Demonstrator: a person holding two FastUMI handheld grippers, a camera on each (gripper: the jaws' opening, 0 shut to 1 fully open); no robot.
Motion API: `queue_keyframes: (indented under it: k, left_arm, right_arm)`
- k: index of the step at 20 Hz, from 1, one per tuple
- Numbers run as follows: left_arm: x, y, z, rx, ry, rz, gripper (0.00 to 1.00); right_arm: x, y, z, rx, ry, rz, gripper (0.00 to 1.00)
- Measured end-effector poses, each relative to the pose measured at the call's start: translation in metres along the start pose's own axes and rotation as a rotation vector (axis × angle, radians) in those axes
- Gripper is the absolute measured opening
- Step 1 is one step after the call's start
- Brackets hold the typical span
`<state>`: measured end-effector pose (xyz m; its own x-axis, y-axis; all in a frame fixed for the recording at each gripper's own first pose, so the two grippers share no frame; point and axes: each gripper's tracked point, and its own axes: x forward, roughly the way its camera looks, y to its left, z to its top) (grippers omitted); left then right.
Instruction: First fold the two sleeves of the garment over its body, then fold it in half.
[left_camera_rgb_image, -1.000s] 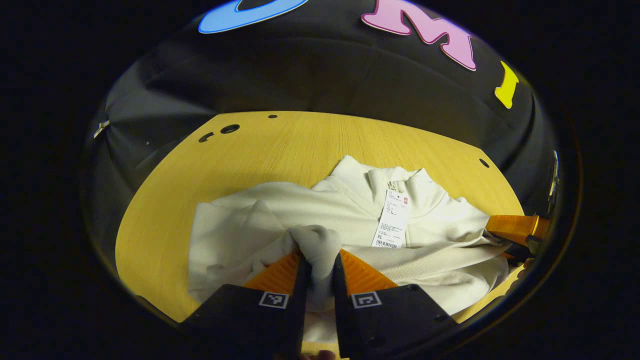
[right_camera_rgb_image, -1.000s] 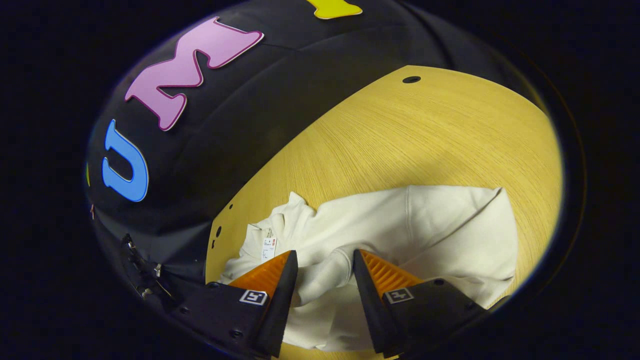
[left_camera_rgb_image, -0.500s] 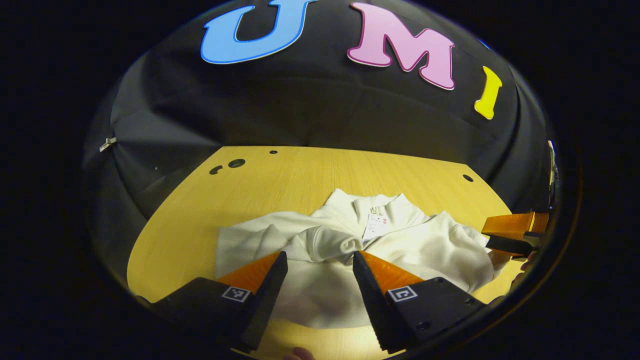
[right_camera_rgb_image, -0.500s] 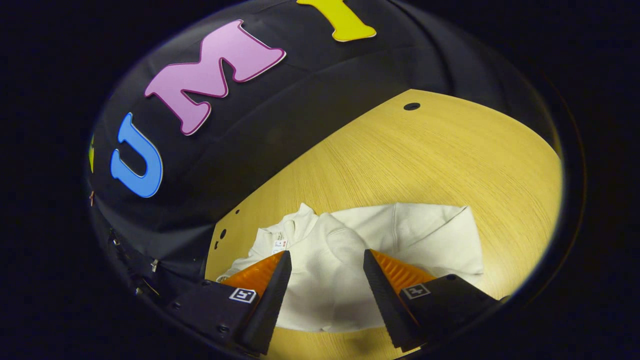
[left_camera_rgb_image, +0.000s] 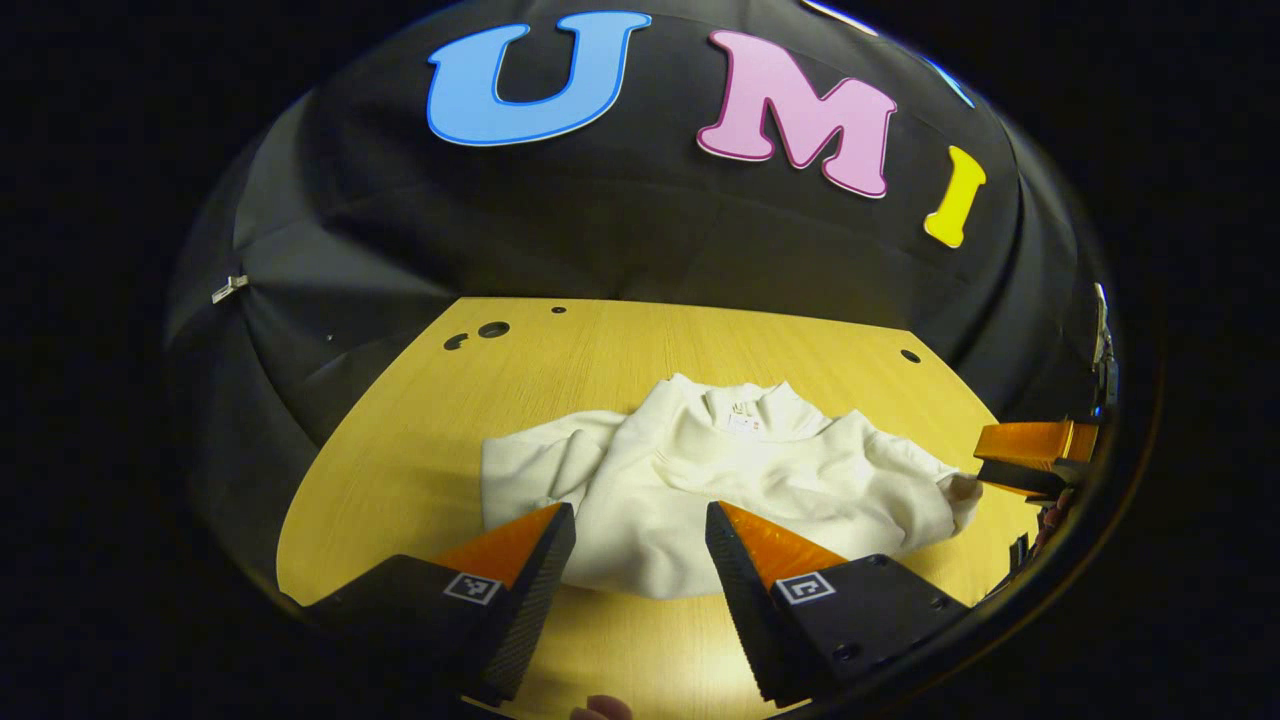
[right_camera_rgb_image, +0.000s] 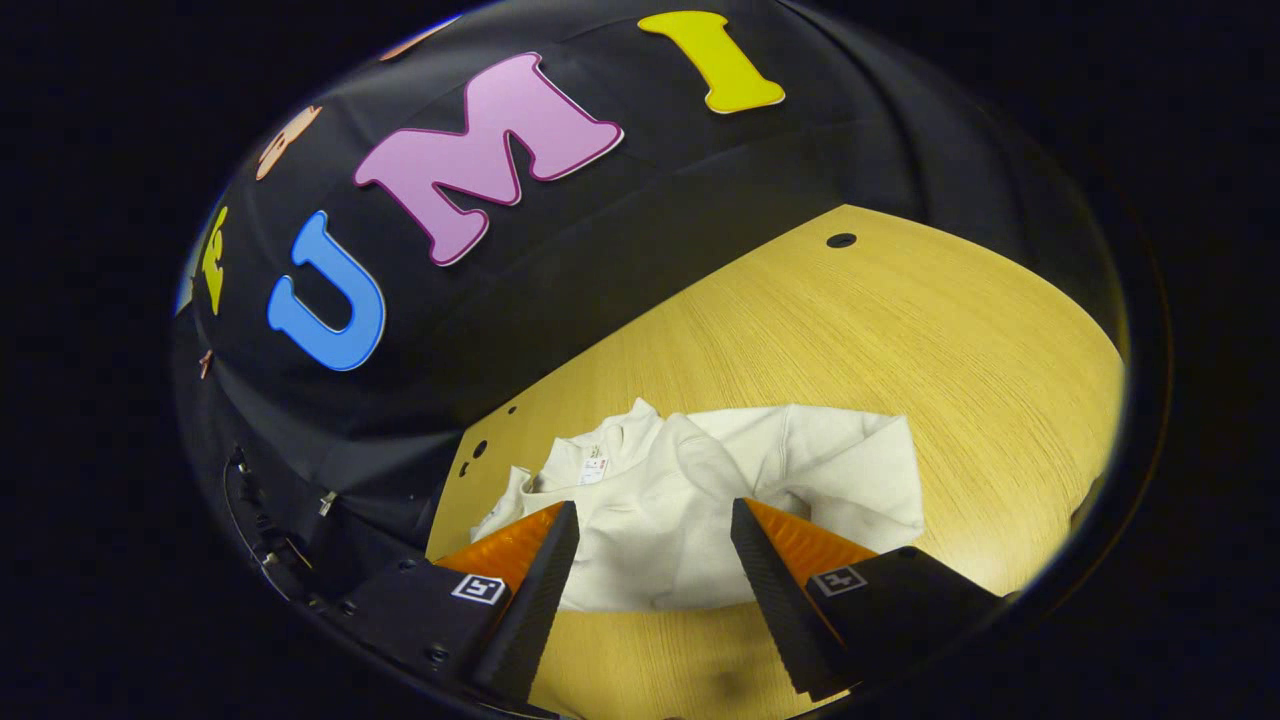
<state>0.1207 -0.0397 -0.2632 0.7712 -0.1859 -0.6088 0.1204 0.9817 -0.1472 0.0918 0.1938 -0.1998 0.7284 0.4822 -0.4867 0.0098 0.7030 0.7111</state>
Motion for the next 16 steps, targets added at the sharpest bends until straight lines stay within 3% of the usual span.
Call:
queue_keyframes:
  k: [8,16]
  left_arm:
    - [-0.043,-0.019,-0.015,0.067,0.0,-0.047,0.84]
    - [-0.06,-0.019,-0.032,0.05,0.039,-0.003,0.84]
  right_arm:
    - [-0.03,0.02,-0.009,-0.073,0.033,0.102,0.94]
    - [-0.028,-0.005,-0.024,-0.06,0.11,0.077,0.94]
